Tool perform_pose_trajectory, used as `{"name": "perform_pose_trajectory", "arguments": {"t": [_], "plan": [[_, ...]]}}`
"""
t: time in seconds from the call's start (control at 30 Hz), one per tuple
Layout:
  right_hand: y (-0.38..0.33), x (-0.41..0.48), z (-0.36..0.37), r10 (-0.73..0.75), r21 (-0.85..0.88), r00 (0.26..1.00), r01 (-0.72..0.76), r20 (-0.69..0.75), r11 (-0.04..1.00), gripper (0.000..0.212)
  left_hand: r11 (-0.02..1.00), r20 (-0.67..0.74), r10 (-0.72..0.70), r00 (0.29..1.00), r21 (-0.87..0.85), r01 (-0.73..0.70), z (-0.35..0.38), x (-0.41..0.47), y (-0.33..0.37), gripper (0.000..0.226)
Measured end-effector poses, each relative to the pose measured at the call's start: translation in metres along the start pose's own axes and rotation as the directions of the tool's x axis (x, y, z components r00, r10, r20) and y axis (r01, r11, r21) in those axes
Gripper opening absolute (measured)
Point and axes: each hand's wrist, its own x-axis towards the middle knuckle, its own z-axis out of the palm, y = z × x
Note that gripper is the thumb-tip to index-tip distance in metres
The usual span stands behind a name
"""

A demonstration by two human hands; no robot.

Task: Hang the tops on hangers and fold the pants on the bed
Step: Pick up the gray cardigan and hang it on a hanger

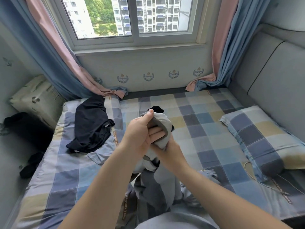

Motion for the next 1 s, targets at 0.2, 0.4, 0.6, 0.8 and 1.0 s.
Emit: {"name": "perform_pose_trajectory", "arguments": {"t": [0.2,0.4,0.6,0.8,1.0], "plan": [[0.014,0.018,-0.024,-0.081,-0.293,0.985,0.033,-0.153,0.955,0.015,0.994,-0.017,0.097,0.995,-0.04,-0.098,-0.013,0.0,0.01,0.031],[0.053,0.036,-0.062,0.072,-0.645,0.969,-0.211,-0.235,0.734,0.017,0.982,-0.16,0.107,0.981,-0.141,-0.13,-0.024,0.014,0.008,0.032],[0.056,0.041,-0.093,0.116,-0.54,0.959,-0.242,-0.257,0.806,0.016,0.96,-0.251,0.131,0.959,-0.211,-0.187,-0.035,0.028,-0.003,0.022],[0.01,0.042,-0.105,0.139,-0.049,0.985,-0.145,-0.107,0.988,0.03,0.977,-0.033,0.104,0.994,0.189,-0.096,-0.043,0.033,-0.014,0.013],[-0.037,0.043,-0.09,0.184,0.297,0.982,-0.166,-0.032,0.94,0.026,0.769,0.224,-0.128,0.966,0.638,-0.046,-0.029,0.018,-0.065,0.062]]}}
